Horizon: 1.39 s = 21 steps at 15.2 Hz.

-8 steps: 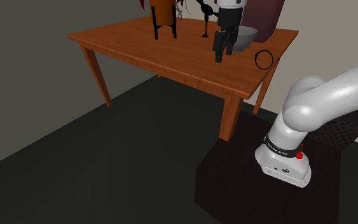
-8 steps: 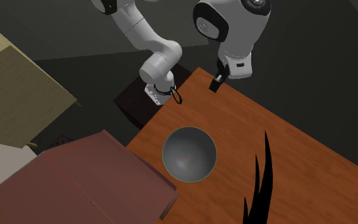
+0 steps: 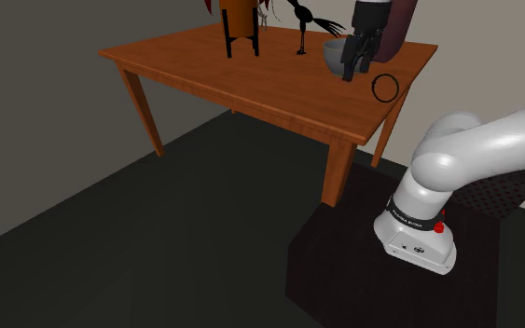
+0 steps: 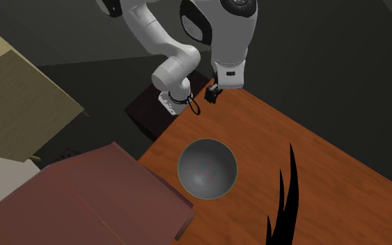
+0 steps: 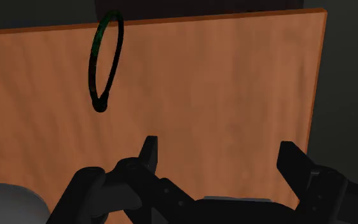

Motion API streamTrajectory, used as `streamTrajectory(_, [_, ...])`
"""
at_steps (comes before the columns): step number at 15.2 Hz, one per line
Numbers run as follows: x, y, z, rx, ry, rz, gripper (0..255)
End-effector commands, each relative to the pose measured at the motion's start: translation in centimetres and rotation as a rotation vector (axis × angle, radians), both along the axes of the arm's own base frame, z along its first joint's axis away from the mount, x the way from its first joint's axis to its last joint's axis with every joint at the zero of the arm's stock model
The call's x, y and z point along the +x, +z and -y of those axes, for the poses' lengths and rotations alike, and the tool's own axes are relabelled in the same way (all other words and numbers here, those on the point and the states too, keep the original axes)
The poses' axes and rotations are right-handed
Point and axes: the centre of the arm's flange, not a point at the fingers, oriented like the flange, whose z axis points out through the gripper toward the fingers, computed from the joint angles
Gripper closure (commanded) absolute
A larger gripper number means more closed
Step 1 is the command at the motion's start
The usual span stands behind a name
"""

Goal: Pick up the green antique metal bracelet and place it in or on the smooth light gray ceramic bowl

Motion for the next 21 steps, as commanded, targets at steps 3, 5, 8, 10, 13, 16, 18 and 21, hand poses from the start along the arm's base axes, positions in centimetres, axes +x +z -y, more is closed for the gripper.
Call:
streamTrajectory(3, [-3.5, 0.9, 4.4, 0.008, -0.08, 0.017, 0])
streamTrajectory(5, [-5.5, 1.3, 6.3, 0.013, -0.12, 0.026, 0])
streamTrajectory(8, [-7.8, 1.6, 8.4, 0.017, -0.165, 0.036, 0])
streamTrajectory(10, [-7.7, 0.6, 8.3, 0.017, -0.165, 0.036, 0])
streamTrajectory(13, [-7.7, -1.0, 8.2, 0.017, -0.165, 0.036, 0])
streamTrajectory(16, [-7.6, -2.3, 8.2, 0.017, -0.165, 0.036, 0])
streamTrajectory(18, [-7.6, -2.3, 8.2, 0.017, -0.165, 0.036, 0])
streamTrajectory(21, [-7.6, -2.3, 8.2, 0.017, -0.165, 0.036, 0])
